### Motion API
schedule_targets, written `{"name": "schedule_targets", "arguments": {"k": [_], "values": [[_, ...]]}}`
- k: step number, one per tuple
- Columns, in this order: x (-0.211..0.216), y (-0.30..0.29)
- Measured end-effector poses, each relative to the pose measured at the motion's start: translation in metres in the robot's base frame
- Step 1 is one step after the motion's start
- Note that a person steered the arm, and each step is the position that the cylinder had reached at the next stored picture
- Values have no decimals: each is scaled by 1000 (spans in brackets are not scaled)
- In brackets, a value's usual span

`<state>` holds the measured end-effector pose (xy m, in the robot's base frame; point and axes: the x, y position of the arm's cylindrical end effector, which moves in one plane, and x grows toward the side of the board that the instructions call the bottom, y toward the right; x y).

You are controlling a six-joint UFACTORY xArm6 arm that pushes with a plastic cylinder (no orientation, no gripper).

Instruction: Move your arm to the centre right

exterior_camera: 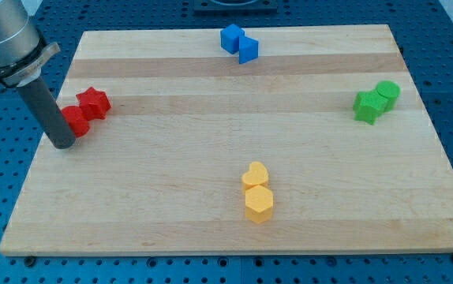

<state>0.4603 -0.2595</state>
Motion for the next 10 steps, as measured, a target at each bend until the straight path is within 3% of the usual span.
{"name": "schedule_targets", "arguments": {"k": [2,5,8,10], "values": [[17,29],[-6,218],[20,414],[0,524]]}}
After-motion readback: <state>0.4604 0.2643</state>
